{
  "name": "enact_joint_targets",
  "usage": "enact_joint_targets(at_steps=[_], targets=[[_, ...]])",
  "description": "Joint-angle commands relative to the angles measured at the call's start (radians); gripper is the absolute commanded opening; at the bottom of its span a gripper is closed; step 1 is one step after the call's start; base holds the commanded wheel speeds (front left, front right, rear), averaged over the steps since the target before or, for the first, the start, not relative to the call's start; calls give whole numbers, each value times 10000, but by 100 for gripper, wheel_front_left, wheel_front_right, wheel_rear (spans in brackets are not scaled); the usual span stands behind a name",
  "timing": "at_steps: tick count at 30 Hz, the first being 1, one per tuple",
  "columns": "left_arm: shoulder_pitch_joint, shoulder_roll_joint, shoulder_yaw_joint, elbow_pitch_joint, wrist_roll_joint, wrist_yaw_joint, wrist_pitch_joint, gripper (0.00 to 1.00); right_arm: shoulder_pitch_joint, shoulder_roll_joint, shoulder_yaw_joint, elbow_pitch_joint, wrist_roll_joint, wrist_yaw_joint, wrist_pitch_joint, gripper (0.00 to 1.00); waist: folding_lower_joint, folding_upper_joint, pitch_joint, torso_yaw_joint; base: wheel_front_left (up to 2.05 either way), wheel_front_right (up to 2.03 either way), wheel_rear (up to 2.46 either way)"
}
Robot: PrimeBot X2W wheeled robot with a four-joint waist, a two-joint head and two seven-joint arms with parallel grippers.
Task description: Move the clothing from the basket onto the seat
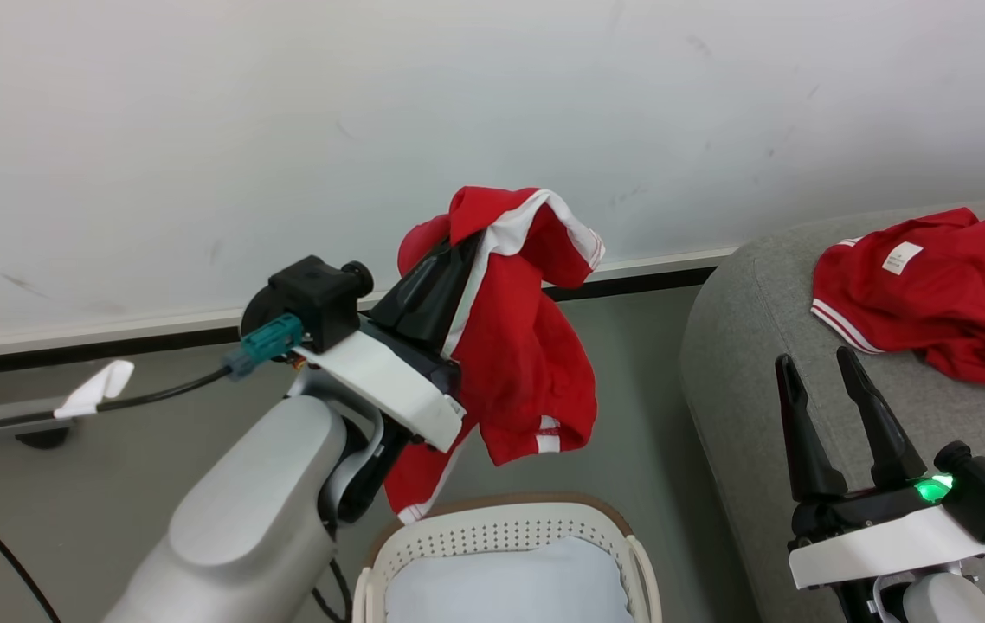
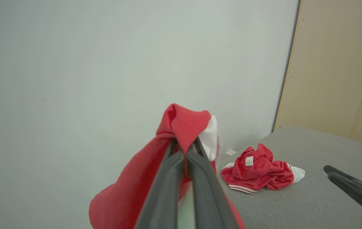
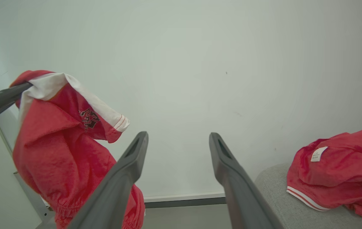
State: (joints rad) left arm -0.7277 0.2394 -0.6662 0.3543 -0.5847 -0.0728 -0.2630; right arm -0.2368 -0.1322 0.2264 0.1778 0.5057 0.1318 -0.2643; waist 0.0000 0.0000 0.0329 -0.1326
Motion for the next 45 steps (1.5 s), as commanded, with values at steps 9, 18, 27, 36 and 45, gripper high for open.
enact_joint_targets(at_steps=[9,18,27,36,45], targets=[[86,24,-52,-10,-90,6,-25,0,-131,-199,455,152,210,-23,2,100,0,0,-26,7,0,0,0],[77,-175,-210,12,-77,-59,-25,0,-695,-658,2425,594,333,-23,4,100,0,0,-58,223,0,0,0],[101,-544,-617,32,-16,-168,-22,0,-1708,-707,4682,1703,932,-23,2,100,0,0,-215,785,0,0,0],[224,-943,-1355,-141,61,-295,199,0,-2597,-500,5979,3207,1568,-24,2,100,0,0,-371,1518,0,0,0],[529,-1212,-2078,-490,-82,-399,463,0,-2978,-413,6254,3887,1631,-23,2,100,0,0,-533,2144,0,0,0]])
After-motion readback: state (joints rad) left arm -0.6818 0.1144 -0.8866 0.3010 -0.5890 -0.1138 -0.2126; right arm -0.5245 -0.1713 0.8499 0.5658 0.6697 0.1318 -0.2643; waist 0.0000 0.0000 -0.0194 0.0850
